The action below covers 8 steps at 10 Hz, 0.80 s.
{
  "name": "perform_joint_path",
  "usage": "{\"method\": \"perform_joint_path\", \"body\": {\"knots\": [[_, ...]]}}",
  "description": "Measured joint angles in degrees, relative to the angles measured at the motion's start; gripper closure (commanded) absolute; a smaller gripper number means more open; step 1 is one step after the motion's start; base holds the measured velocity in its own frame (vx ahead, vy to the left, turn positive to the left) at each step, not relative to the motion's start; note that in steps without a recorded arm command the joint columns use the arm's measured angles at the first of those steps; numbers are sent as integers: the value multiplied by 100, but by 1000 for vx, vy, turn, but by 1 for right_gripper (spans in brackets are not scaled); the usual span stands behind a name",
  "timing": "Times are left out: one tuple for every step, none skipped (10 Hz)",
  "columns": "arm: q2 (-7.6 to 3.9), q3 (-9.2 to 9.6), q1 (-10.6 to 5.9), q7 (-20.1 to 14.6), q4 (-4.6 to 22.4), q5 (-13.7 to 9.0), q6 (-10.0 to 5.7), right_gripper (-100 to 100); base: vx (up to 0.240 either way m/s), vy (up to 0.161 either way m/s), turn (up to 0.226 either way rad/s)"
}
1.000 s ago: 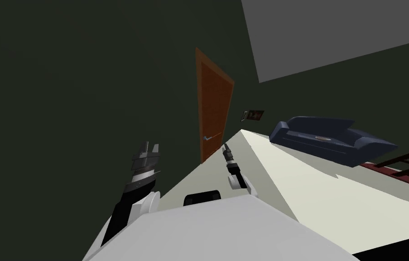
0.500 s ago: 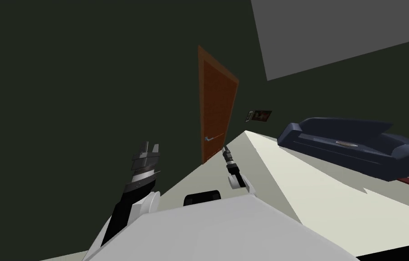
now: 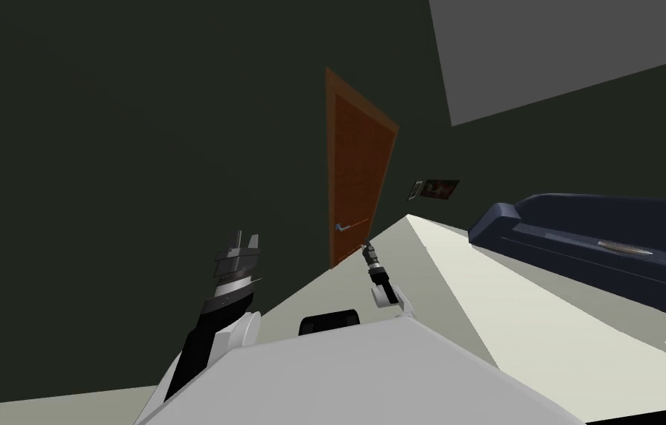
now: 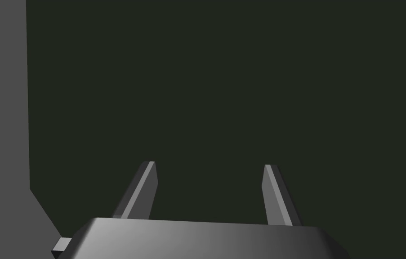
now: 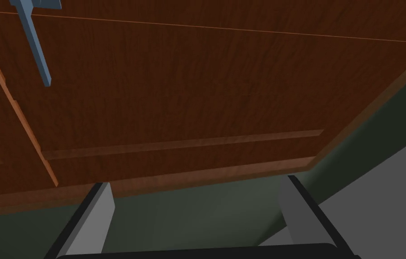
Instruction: Pull the door open
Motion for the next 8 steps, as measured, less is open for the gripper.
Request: {"method": "perform_joint_path", "body": {"knots": [[-5,-9,-24,-11,121,3,-52,-100,26,-59,136],[-26,-27,-81,-35,262,7,-80,-100,26,-47,73],[-31,-40,-135,-48,383,9,-109,-100,31,-51,142],[-36,-54,-177,-62,533,17,-157,-100,44,-82,200],[-67,-77,-245,-99,673,22,-205,-100,25,-69,83],[-68,-88,-288,-114,798,28,-241,-100,29,-58,142],[-89,-109,-355,-136,953,31,-283,-100,25,-45,70],[-98,-121,-396,-153,1062,32,-314,-100,27,-59,103]]}}
